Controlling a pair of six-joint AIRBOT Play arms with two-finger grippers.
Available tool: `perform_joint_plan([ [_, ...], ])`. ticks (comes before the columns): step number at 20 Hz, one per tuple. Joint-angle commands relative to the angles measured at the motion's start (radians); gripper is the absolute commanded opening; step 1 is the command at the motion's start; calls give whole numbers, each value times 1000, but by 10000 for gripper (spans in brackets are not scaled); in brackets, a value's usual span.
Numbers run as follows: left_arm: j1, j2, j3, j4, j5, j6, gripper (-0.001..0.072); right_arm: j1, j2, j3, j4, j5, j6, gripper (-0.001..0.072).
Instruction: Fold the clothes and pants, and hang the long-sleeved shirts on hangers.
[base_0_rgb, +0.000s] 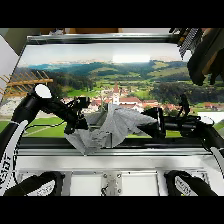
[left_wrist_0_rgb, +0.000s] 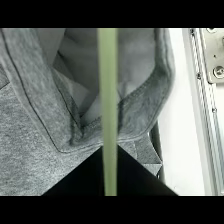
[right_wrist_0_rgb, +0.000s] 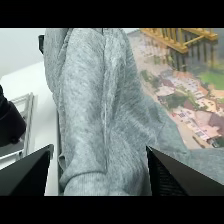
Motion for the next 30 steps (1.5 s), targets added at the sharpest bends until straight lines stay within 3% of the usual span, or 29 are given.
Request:
perform_joint_plan([
  [1, 0, 0, 0, -2, -2, 0, 11, 30, -18, 0, 23, -26, -4, 646],
  [30, 0, 0, 0, -1, -18, 0, 11, 30, -18, 0, 16, -51, -4, 639],
])
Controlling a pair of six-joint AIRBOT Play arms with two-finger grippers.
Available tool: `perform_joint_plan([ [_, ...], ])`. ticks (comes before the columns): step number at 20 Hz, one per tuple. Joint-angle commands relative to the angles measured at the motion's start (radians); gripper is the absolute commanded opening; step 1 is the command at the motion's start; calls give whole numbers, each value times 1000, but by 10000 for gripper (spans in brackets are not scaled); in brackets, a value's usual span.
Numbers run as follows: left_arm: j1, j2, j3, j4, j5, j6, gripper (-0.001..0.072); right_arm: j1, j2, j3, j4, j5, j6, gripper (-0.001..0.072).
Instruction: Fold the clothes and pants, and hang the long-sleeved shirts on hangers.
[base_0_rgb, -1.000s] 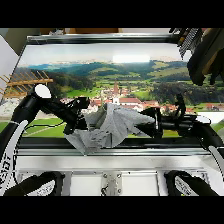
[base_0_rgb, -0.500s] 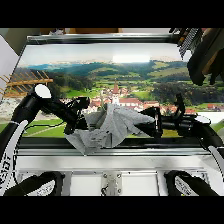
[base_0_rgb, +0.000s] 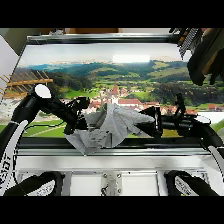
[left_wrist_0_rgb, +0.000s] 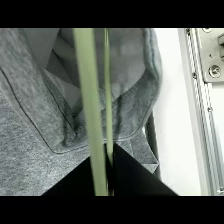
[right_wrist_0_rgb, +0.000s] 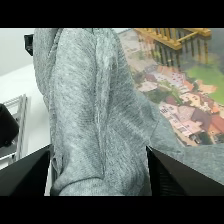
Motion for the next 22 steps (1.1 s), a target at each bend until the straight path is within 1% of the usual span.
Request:
perform_joint_plan([
  [1, 0, 0, 0, 2, -3, 0, 11, 0, 0, 0, 1, 1, 0, 474],
  [2, 0, 0, 0, 2, -3, 0, 11, 0, 0, 0, 1, 2, 0, 217],
  [3, 0, 0, 0, 2, -3, 0, 12, 0, 0, 0, 1, 4, 1, 33],
  [9, 0, 0, 0, 2, -3, 0, 11, 0, 0, 0, 1, -1, 0, 25],
  [10, 0, 0, 0, 2, -3, 0, 12, 0, 0, 0, 0, -10, -16, 24],
  [11, 0, 0, 0, 2, -2, 0, 12, 0, 0, 0, -4, -20, -69, 24],
  [14, 0, 0, 0, 2, -3, 0, 11, 0, 0, -1, -19, -61, -368, 24],
  [15, 0, 0, 0, 2, -3, 0, 11, 0, 0, -1, -16, -92, -438, 25],
  [17, 0, 0, 0, 2, -3, 0, 12, 0, 0, -1, -14, -145, -456, 25],
  [22, 0, 0, 0, 2, 1, 0, 12, 0, -5, -1, -14, -146, -453, 25],
])
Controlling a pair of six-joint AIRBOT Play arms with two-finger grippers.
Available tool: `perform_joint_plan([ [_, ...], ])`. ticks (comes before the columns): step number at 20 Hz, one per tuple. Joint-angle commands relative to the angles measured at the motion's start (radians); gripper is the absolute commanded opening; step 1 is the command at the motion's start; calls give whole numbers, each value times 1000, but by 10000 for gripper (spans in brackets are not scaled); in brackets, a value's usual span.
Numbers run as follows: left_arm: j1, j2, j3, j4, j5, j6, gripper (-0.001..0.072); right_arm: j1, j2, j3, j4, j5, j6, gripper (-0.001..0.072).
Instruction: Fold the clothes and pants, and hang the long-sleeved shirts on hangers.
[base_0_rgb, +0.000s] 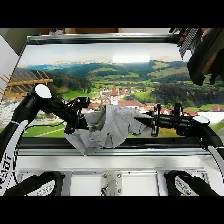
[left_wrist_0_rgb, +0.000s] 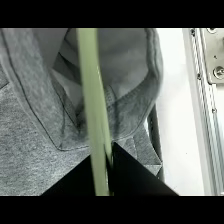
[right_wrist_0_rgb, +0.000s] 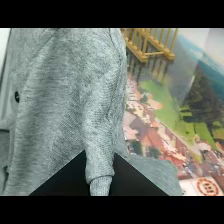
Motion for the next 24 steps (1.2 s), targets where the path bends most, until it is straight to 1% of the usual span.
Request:
perform_joint_plan([
  [1, 0, 0, 0, 1, -8, 1, 11, -1, -1, 0, 8, -27, -38, 24],
  [6, 0, 0, 0, 3, -8, 2, 12, -1, -1, 0, 80, 58, -21, 23],
  [10, 0, 0, 0, 10, -8, 1, 12, -1, -1, 0, 83, 58, 1, 23],
  [15, 0, 0, 0, 10, -9, 0, 13, -1, -1, 0, 83, 58, 1, 22],
  [16, 0, 0, 0, 10, -8, -8, 73, -1, -1, 0, 83, 58, 1, 22],
  [17, 0, 0, 0, 11, -7, -26, 312, -1, -1, 0, 83, 58, 1, 21],
  [18, 3, 0, 0, 11, 8, -62, 383, -1, -1, 0, 83, 58, 2, 22],
  [19, 3, 0, 0, 11, 16, -79, 383, -1, -1, 0, 83, 58, 2, 21],
  [22, 3, 0, 0, 49, 20, -93, 383, -1, -1, 0, 83, 58, 2, 21],
  [24, 4, 1, 0, 72, 30, -147, 383, -1, -1, 0, 83, 59, 2, 21],
])
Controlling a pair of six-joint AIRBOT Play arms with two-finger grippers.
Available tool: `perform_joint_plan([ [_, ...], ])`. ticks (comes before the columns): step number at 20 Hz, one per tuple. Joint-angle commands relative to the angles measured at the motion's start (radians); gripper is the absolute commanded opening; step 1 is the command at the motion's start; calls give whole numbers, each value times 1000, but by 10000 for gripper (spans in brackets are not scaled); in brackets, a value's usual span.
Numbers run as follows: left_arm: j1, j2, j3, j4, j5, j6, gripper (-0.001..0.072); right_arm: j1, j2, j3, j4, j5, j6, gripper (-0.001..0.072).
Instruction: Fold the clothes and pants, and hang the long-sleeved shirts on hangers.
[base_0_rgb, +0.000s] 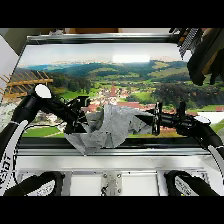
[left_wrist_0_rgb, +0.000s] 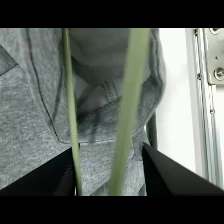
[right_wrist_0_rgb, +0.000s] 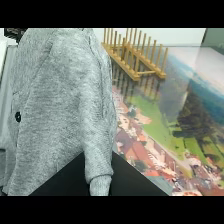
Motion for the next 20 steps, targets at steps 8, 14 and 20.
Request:
perform_joint_plan([
  [8, 3, 30, 0, 31, 123, -338, 383, 1, 0, 0, -2, 4, 28, 21],
  [14, 100, 165, 0, 16, 156, -383, 383, 1, 0, 0, -2, 3, 43, 21],
  [20, 293, 274, 0, 14, 170, -484, 383, 1, 3, 0, 12, 5, 84, 19],
])
